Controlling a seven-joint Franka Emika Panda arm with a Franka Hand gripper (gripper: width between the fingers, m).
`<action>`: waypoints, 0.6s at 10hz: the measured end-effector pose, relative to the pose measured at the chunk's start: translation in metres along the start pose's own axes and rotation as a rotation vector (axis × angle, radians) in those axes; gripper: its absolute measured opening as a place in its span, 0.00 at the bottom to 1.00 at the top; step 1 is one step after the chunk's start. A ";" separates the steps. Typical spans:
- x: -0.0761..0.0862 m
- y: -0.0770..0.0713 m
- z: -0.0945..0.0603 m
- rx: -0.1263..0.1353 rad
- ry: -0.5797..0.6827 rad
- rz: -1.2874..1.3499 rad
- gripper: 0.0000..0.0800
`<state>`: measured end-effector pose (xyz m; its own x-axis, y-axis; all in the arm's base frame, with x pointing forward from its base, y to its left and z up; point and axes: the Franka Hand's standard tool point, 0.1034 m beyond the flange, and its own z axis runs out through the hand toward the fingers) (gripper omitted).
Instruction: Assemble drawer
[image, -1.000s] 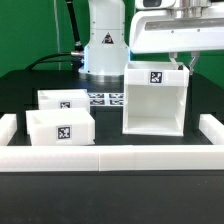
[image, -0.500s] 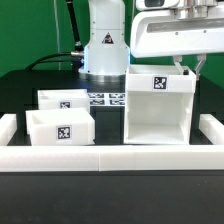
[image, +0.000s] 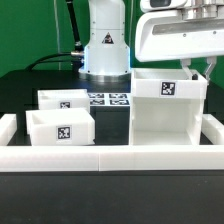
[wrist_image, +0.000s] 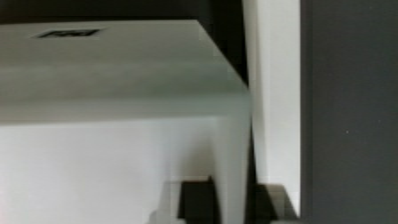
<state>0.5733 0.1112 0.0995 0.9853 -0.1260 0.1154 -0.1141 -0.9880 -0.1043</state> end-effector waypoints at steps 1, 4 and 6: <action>0.001 -0.001 0.000 0.001 0.004 -0.001 0.05; 0.001 -0.001 -0.001 0.003 0.006 0.005 0.05; 0.002 -0.003 -0.002 0.009 0.010 0.102 0.05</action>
Offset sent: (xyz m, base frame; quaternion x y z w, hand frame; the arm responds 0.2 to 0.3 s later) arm 0.0000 0.0000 0.0000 0.0000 0.0000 0.0000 1.0000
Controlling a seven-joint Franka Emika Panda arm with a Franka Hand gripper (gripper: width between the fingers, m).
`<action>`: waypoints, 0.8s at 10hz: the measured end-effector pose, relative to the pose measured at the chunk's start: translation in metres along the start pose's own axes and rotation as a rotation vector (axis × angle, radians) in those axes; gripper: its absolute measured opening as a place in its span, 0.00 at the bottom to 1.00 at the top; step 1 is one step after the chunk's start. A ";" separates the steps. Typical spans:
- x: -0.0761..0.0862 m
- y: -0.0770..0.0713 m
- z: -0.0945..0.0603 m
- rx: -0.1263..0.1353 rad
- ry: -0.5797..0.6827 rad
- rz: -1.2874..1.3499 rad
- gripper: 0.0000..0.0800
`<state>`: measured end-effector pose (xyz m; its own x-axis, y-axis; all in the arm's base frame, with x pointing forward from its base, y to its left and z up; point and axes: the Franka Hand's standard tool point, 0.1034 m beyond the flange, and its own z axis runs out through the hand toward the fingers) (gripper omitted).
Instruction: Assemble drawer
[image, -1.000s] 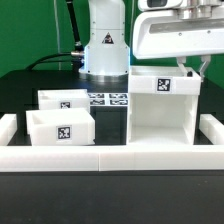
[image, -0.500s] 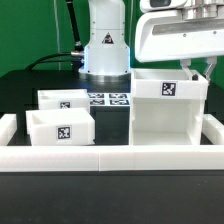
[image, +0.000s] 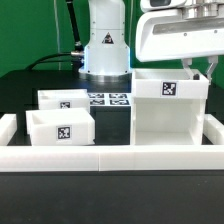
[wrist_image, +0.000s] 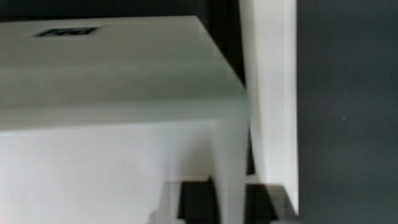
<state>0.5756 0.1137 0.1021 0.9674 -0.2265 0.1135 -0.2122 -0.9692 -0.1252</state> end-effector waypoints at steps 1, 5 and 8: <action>0.000 -0.002 -0.001 0.007 0.002 0.092 0.05; 0.001 -0.005 0.003 0.017 0.007 0.459 0.06; 0.016 0.007 0.000 0.065 0.035 0.678 0.06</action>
Offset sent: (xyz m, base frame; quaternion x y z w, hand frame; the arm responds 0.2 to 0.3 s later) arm -0.0082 -0.0047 -0.0283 -0.0747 -0.0294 0.2907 0.9534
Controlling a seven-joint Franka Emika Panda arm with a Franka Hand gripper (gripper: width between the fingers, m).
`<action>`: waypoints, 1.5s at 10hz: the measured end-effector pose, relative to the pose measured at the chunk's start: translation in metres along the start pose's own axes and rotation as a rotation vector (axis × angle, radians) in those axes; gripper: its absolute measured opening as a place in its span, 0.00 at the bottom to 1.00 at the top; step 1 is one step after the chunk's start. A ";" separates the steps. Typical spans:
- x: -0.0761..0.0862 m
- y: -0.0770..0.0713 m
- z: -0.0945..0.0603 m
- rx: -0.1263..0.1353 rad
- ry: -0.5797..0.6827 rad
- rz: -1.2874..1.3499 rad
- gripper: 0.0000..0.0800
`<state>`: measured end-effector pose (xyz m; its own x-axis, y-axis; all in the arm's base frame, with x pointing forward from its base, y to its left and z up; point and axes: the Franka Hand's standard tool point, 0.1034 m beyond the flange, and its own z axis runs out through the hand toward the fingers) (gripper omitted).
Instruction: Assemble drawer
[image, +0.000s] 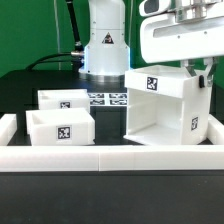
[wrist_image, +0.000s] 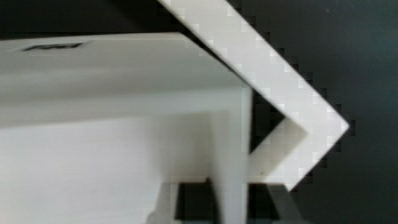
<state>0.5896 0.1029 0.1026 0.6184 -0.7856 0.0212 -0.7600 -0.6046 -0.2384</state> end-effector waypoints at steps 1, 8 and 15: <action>0.000 -0.002 -0.001 0.007 0.000 0.045 0.06; 0.006 -0.002 -0.003 0.050 -0.043 0.477 0.06; 0.024 -0.032 0.009 0.062 -0.081 0.585 0.07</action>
Offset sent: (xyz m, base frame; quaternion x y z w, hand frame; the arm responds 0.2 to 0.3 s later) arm 0.0000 0.0000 0.0000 0.0000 0.0000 0.1938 0.9810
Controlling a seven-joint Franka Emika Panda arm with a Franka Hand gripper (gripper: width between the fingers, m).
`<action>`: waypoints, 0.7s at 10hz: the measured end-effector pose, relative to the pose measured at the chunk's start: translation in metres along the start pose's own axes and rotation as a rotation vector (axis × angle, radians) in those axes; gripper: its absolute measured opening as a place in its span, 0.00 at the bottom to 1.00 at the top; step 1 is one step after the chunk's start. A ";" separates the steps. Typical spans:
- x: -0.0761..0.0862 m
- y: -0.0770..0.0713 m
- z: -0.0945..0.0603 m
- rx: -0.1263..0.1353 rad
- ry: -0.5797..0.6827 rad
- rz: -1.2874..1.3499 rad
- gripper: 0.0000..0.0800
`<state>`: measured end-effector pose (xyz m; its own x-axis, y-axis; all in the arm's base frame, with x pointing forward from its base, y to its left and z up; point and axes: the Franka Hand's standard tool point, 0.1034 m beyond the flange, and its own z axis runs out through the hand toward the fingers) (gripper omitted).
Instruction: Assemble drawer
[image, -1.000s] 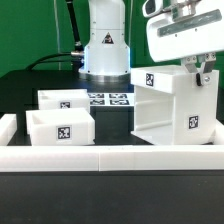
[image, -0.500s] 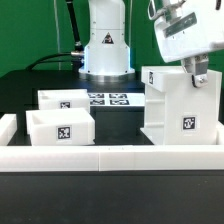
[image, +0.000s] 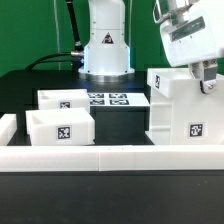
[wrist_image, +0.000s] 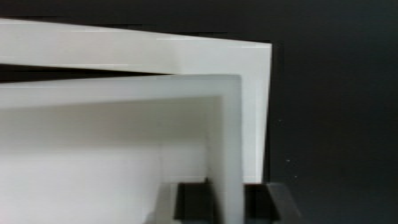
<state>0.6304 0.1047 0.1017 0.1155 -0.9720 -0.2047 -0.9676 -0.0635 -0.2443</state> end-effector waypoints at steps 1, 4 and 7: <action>0.001 -0.006 0.000 0.003 -0.003 0.001 0.07; 0.001 -0.012 0.004 -0.031 -0.022 0.006 0.07; 0.001 -0.012 0.004 -0.040 -0.027 0.001 0.21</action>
Offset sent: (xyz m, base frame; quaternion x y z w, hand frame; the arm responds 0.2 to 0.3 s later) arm 0.0241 0.0037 0.0010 -0.0125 -0.0053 0.0196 0.9997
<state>0.6430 0.1053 0.1005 0.1199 -0.9656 -0.2308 -0.9759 -0.0720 -0.2060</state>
